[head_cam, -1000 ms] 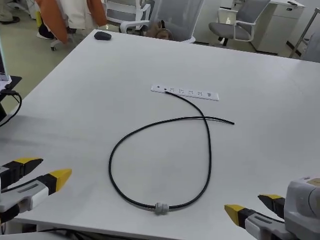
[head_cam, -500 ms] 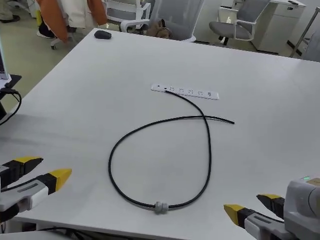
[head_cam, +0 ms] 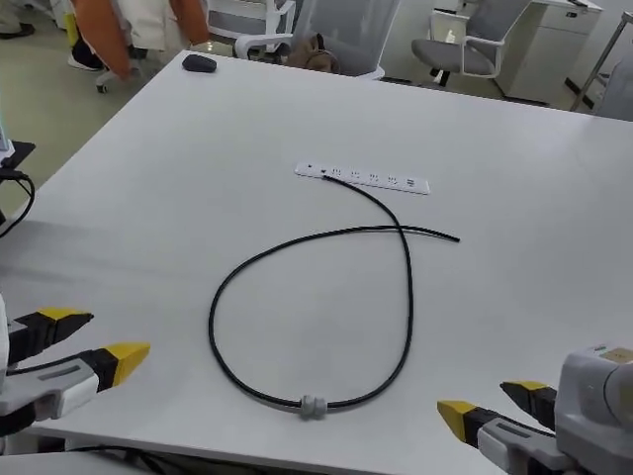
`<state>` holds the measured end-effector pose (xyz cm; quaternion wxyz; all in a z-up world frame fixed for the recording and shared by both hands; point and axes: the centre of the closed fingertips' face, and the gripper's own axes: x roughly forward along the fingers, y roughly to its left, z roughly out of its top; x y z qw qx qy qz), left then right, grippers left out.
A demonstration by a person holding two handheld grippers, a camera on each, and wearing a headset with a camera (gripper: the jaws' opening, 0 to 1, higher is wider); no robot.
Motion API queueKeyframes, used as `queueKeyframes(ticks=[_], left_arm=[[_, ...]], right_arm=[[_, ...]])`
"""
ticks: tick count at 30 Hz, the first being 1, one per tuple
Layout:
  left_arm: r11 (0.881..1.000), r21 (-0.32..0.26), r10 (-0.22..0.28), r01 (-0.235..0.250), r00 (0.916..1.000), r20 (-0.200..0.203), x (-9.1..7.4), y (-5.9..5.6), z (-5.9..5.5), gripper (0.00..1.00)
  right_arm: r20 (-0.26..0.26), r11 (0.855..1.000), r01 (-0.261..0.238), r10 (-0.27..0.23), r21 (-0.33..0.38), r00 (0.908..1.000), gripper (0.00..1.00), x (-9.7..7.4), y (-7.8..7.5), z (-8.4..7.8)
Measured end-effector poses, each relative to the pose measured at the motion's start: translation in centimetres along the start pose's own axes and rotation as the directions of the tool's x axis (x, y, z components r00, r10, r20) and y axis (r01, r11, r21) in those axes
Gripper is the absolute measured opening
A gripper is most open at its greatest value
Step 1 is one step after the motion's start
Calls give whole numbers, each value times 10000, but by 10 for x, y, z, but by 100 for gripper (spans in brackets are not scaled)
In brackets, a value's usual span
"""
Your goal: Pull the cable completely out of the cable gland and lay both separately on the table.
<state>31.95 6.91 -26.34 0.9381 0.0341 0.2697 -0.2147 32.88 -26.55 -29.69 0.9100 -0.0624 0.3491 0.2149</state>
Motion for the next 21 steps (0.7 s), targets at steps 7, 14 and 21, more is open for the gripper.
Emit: queueKeyframes(ticks=[7,14,21], left_arm=[[9862,1386,-793,902,9934,-828,6,-20,8,44],[9563,2175,-1738,1952,9782,-1137,26,-50,28,42],[9074,3018,-2420,2925,9507,-1937,48,-78,25,43]], right_arm=[[74,10000,-11,10,46,10000,48,0,-1,1],[175,10000,-36,37,-6,9998,48,-1,0,3],[200,10000,-40,41,-25,9998,48,-1,1,3]])
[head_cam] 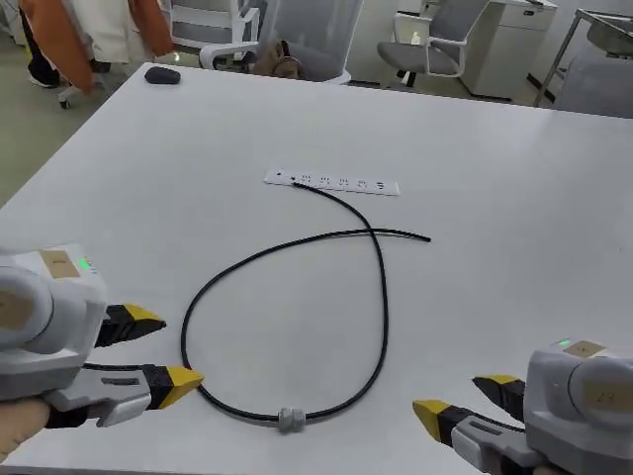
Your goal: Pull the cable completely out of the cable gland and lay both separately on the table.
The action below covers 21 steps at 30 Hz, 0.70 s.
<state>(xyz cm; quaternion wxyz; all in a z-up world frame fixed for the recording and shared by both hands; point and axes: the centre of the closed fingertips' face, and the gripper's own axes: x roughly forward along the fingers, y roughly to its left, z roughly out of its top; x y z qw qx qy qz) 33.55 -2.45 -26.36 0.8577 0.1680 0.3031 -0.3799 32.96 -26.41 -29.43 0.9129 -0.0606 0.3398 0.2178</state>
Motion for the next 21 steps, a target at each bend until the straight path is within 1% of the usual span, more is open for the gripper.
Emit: queueKeyframes(ticks=[2,5,7,9,10,11,13,16,17,19,20,21], left_arm=[[9998,182,-126,129,9998,-171,5,-4,-1,43],[9987,281,-411,418,9988,-254,13,-11,0,42],[9973,343,-646,655,9976,-257,20,-17,2,42],[9940,406,-1003,1020,9941,-410,29,-23,3,42],[9918,556,-1121,1149,9923,-519,32,-26,4,42],[9895,740,-1208,1243,9914,-499,38,-28,8,41],[9858,862,-1402,1444,9887,-537,48,-33,13,42],[9792,1073,-1661,1724,9840,-649,59,-40,18,42],[9767,1143,-1740,1814,9821,-717,62,-42,18,42],[9686,1422,-1908,2039,9764,-1008,68,-46,15,42],[9663,1514,-1926,2081,9750,-1104,71,-46,13,42],[9625,1615,-1990,2180,9719,-1260,74,-46,11,43]], right_arm=[[-4,10000,-45,45,-88,10000,48,0,1,0],[-20,9997,-126,126,-223,9999,48,1,3,0],[-12,9995,-128,128,-281,9999,47,1,3,1],[-41,9997,-28,27,-254,10000,47,1,1,0],[-42,9997,0,-1,-243,10000,47,1,1,0],[-23,9997,14,-15,-224,10000,47,0,0,0],[24,9998,65,-64,-191,10000,47,0,0,1],[172,9998,174,-172,-124,9997,48,-2,-3,3],[172,9998,177,-175,-111,9997,48,-2,-3,3],[163,9996,245,-243,-124,9996,48,-2,-4,3],[187,9996,252,-250,-110,9995,48,-2,-4,3],[216,9996,254,-252,-93,9994,48,-2,-4,3]])
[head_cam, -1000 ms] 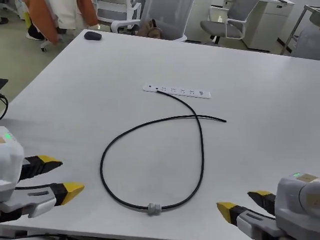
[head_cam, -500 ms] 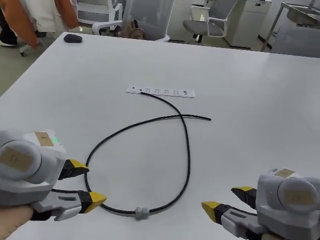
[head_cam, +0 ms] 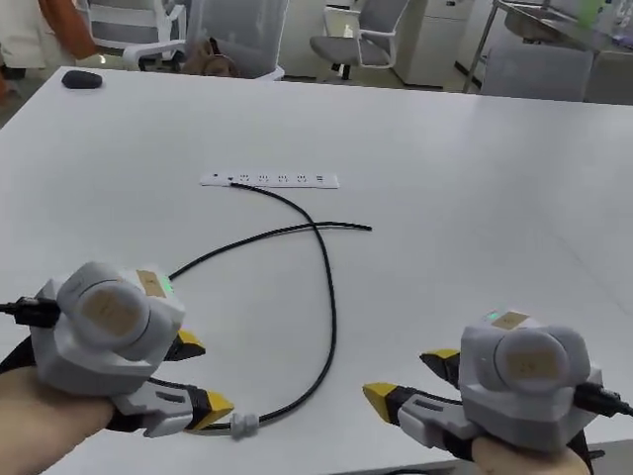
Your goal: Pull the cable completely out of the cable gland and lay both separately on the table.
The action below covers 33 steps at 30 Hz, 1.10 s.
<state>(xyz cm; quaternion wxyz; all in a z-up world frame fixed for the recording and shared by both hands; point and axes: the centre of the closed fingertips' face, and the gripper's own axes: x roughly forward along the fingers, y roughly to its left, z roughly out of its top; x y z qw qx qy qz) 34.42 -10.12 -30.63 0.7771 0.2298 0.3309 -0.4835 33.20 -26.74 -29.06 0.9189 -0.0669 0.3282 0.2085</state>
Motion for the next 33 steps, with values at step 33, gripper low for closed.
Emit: queueKeyframes(ticks=[33], left_arm=[[9836,953,-1337,1530,9739,-1833,57,-7,-42,37]], right_arm=[[14,9992,-292,293,-289,9996,45,-16,-2,12]])
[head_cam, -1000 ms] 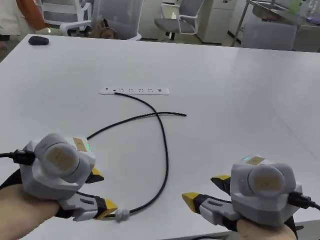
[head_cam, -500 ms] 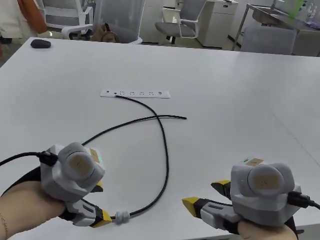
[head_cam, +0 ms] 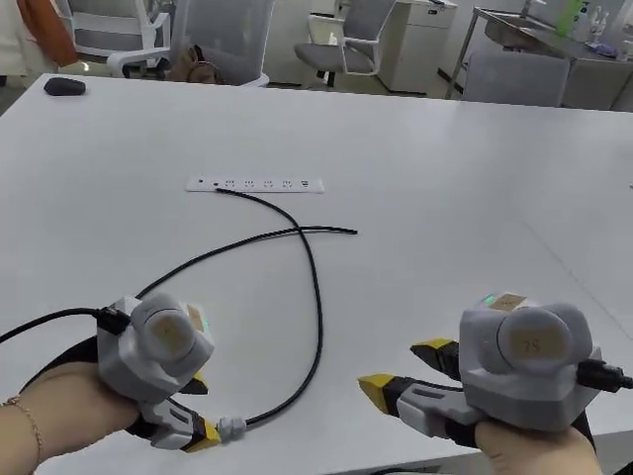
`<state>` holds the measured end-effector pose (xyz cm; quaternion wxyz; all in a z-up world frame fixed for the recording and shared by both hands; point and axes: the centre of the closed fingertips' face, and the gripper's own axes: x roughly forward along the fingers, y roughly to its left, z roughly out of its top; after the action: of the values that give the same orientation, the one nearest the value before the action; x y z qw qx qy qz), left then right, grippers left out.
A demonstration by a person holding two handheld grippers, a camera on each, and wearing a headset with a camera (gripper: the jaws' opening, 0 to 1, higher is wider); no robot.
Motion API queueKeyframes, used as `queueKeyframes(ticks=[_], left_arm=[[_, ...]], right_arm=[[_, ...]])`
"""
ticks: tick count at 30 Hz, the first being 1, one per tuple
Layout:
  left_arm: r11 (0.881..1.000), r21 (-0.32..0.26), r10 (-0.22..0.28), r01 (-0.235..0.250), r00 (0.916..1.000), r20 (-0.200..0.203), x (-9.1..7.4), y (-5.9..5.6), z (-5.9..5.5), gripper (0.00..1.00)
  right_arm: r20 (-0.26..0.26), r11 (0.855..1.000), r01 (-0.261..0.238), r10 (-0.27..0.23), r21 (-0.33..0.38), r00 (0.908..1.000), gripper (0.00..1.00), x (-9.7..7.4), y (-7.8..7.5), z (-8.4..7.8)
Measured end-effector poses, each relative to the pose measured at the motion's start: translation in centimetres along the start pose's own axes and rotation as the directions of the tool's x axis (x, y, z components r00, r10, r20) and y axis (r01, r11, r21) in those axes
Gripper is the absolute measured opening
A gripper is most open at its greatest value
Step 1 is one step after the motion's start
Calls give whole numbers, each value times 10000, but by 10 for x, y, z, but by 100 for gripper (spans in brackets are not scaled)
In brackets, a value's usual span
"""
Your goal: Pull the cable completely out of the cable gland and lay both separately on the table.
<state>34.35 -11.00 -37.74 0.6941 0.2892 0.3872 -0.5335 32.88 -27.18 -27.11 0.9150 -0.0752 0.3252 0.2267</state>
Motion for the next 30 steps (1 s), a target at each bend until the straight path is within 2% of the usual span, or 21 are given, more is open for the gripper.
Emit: queueKeyframes(ticks=[2,4,6,11,18,27,29,30], left_arm=[[9997,141,-214,214,9998,14,7,-6,1,38],[9988,37,-481,480,9988,90,14,-12,2,33],[9991,-73,-411,411,9991,92,19,-10,1,26],[9988,-366,-334,339,9993,138,25,-10,-4,25],[9999,-112,-3,5,9999,145,29,-5,-7,21],[9999,37,-96,97,9998,-147,37,-8,-14,18],[9992,309,-249,263,9987,-436,37,-11,-19,11],[9994,280,-212,220,9993,-300,37,-10,-17,11]], right_arm=[[11,10000,-84,84,-14,10000,44,0,0,0],[-63,9998,-219,219,-2,9997,42,0,2,-2],[-107,9998,-205,204,-31,9997,42,0,2,-4],[-172,9996,-284,285,17,9994,42,0,5,-9],[-259,9990,-419,415,-131,9988,42,2,11,-9],[-324,9981,-546,537,-288,9980,41,8,13,-5],[-340,9981,-560,550,-273,9979,41,8,13,-6],[-388,9979,-580,569,-281,9976,41,9,14,-6]])
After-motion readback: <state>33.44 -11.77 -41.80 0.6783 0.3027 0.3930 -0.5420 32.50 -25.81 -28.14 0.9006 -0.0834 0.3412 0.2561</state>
